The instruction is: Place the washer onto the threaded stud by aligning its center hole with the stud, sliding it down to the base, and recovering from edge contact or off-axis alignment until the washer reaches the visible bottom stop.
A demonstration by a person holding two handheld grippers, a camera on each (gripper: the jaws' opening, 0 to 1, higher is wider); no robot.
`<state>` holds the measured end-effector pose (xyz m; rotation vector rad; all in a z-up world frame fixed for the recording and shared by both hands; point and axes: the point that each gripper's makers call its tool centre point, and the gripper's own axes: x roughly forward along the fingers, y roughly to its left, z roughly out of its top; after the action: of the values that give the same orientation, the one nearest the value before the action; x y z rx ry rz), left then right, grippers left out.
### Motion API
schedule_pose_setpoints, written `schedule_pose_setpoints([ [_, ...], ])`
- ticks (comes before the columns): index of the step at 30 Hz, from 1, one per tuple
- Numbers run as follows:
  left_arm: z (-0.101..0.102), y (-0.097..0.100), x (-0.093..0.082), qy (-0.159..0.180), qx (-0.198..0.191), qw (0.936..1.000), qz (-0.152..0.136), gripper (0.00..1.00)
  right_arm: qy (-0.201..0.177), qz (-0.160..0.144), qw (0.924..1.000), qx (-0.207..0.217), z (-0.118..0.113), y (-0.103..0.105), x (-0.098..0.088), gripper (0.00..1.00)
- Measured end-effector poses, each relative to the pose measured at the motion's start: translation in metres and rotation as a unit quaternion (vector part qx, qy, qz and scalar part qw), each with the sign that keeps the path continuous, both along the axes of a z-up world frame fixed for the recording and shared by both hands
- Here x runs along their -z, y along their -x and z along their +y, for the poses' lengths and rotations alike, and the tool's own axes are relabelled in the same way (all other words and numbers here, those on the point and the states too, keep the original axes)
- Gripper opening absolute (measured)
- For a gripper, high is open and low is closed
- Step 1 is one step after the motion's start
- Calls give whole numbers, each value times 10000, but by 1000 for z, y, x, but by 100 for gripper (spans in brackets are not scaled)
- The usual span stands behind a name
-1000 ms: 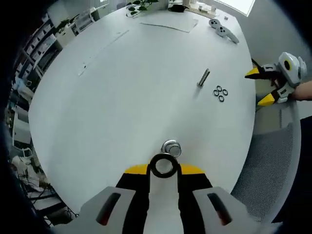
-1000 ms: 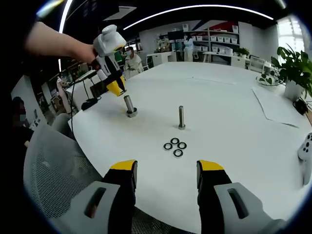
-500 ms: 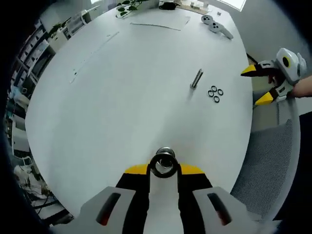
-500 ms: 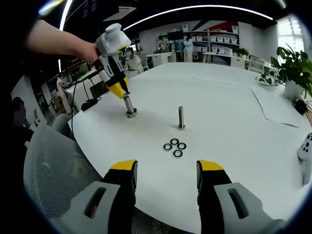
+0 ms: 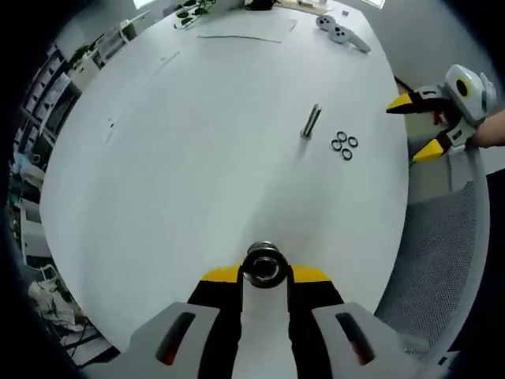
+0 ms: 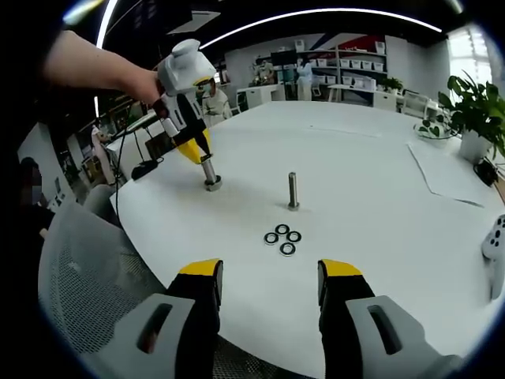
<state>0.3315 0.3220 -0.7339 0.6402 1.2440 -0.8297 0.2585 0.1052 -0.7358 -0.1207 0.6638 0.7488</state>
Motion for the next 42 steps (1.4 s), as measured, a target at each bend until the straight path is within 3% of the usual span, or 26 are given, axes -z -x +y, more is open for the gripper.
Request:
schedule_pose_setpoints([
  [16, -2, 0, 20, -304, 146, 9994, -3, 19, -8, -16, 10000, 44, -1, -2, 0, 51],
  [42, 1, -2, 43, -430, 24, 9990, 104, 19, 8, -19, 10000, 62, -3, -2, 0, 50],
])
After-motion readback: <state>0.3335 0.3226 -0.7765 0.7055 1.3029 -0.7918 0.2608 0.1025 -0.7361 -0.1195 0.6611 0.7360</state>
